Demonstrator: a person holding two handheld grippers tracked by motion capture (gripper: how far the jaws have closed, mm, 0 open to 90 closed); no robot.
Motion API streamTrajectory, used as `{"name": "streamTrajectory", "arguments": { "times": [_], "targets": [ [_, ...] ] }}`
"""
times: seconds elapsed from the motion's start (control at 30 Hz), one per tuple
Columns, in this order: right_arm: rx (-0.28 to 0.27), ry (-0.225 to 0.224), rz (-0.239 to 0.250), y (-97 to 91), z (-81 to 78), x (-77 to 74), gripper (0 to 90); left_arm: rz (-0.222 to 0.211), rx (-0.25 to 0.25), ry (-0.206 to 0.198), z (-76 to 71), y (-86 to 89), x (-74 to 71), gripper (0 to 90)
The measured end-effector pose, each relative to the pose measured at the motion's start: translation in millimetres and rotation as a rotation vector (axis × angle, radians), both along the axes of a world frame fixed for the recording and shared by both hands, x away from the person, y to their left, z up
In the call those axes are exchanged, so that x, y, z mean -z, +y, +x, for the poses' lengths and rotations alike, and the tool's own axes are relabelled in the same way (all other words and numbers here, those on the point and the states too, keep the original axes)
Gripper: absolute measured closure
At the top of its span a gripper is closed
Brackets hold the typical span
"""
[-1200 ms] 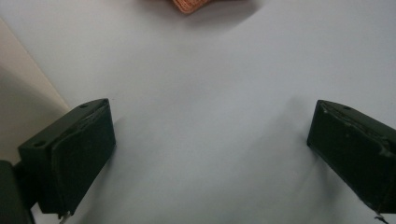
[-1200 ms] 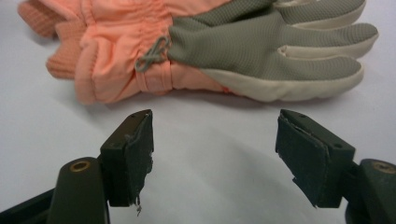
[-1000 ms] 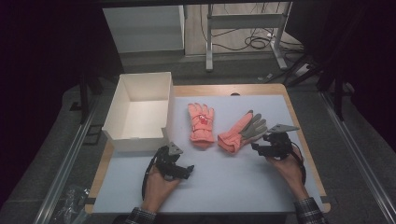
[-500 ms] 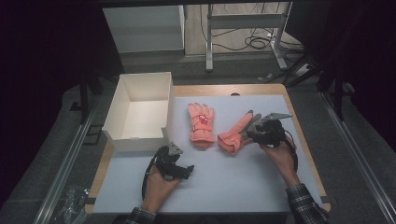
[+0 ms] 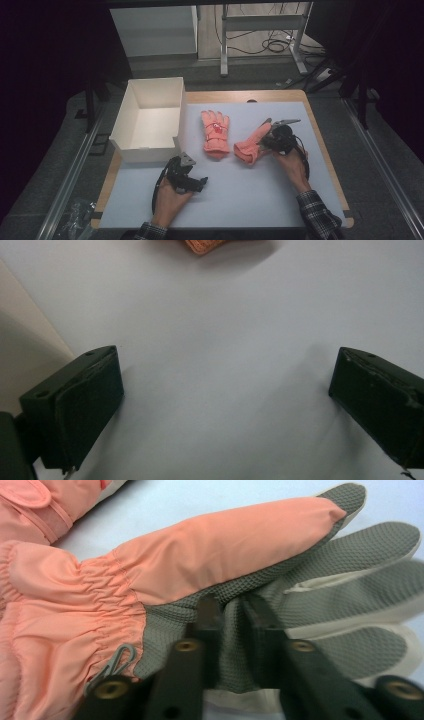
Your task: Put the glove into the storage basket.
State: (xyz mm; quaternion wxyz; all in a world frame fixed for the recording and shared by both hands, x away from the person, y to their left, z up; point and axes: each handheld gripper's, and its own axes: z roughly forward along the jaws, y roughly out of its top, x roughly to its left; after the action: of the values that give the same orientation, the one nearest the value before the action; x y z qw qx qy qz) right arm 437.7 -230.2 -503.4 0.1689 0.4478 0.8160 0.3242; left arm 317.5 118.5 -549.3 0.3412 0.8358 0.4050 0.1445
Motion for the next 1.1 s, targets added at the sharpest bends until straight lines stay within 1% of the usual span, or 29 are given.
{"name": "streamTrajectory", "arguments": {
  "times": [0.03,0.07,0.2,0.3,0.37,0.4,0.43,0.47,0.5,0.53,0.57,0.63,0.67,0.7,0.73,0.77,0.8,0.83,0.87,0.9,0.93,0.97,1.0,1.03,1.1],
  "targets": [
    [0.0,0.0,0.0,0.0,0.0,0.0,81.4,0.0,0.0,0.0,0.0,0.0,0.0,1.1],
    [-0.004,-0.007,-0.005,0.4,-1.2,-0.7,85.9,0.0,0.0,0.0,0.0,0.0,0.0,1.1],
    [-0.013,-0.018,-0.006,0.1,-2.9,-3.5,87.5,0.0,0.0,0.0,0.0,0.0,0.0,1.1],
    [-0.022,-0.012,0.034,-4.6,-4.0,-8.0,87.9,0.0,0.0,0.0,0.1,0.1,0.0,1.1],
    [-0.031,-0.013,0.052,-7.7,-5.6,-11.0,88.0,0.001,0.001,0.0,0.1,0.1,0.0,1.1],
    [-0.036,-0.014,0.074,-10.0,-7.4,-14.3,88.1,0.001,0.001,0.0,0.1,0.1,0.0,1.1],
    [-0.036,-0.014,0.074,-10.0,-7.4,-14.3,88.1,0.001,0.001,0.0,0.1,0.1,0.0,1.1],
    [-0.049,-0.017,0.083,-12.4,-9.8,-18.7,88.1,0.001,0.001,0.0,0.1,0.1,0.0,1.1],
    [-0.049,-0.017,0.083,-12.4,-9.8,-18.7,88.1,0.001,0.001,0.0,0.1,0.1,0.0,1.1],
    [-0.065,-0.022,0.085,-14.0,-13.0,-23.2,88.2,0.001,0.0,0.0,0.1,0.1,0.0,1.1],
    [-0.065,-0.022,0.085,-14.0,-13.0,-23.2,88.2,0.0,0.0,0.0,0.1,0.1,0.0,1.1],
    [-0.083,-0.024,0.087,-16.1,-17.5,-29.8,88.2,0.0,0.0,0.001,0.1,0.1,0.0,1.1],
    [-0.096,-0.027,0.098,-17.5,-20.1,-33.3,88.2,0.0,0.0,0.001,0.1,0.1,0.0,1.1],
    [-0.096,-0.027,0.098,-17.5,-20.1,-33.3,88.2,0.0,0.0,0.0,0.1,0.1,0.0,1.1],
    [-0.12,-0.029,0.116,-19.2,-23.9,-38.0,88.3,0.0,0.0,0.001,0.1,0.1,0.0,1.1],
    [-0.12,-0.029,0.116,-19.2,-23.9,-38.0,88.3,0.0,0.0,0.001,0.1,0.1,0.0,1.1],
    [-0.151,-0.032,0.127,-20.4,-28.4,-42.8,88.3,0.0,0.0,0.001,0.1,0.1,0.0,1.1],
    [-0.151,-0.032,0.127,-20.4,-28.4,-42.8,88.3,0.0,0.0,0.001,0.1,0.1,0.0,1.1],
    [-0.178,-0.029,0.146,-20.8,-33.5,-47.2,88.3,0.0,0.001,0.001,0.1,0.1,0.0,1.1],
    [-0.178,-0.029,0.146,-20.8,-33.5,-47.2,88.3,0.0,0.001,0.001,0.1,0.1,0.0,1.1],
    [-0.196,-0.027,0.156,-21.2,-36.1,-49.1,88.3,-0.002,-0.001,0.0,0.1,-0.1,0.1,1.1],
    [-0.212,-0.024,0.165,-21.1,-38.9,-50.7,88.3,-0.003,-0.002,0.0,0.0,-0.1,0.1,1.1],
    [-0.244,-0.015,0.183,-20.6,-44.8,-53.3,88.4,-0.003,-0.002,0.0,0.0,-0.1,0.1,1.1],
    [-0.244,-0.015,0.183,-20.6,-44.8,-53.3,88.4,-0.004,-0.002,0.0,0.0,-0.2,0.2,1.1],
    [-0.278,-0.002,0.208,-19.6,-51.1,-55.4,88.4,-0.006,-0.005,-0.001,0.0,-0.4,0.3,1.1]
  ]
}}
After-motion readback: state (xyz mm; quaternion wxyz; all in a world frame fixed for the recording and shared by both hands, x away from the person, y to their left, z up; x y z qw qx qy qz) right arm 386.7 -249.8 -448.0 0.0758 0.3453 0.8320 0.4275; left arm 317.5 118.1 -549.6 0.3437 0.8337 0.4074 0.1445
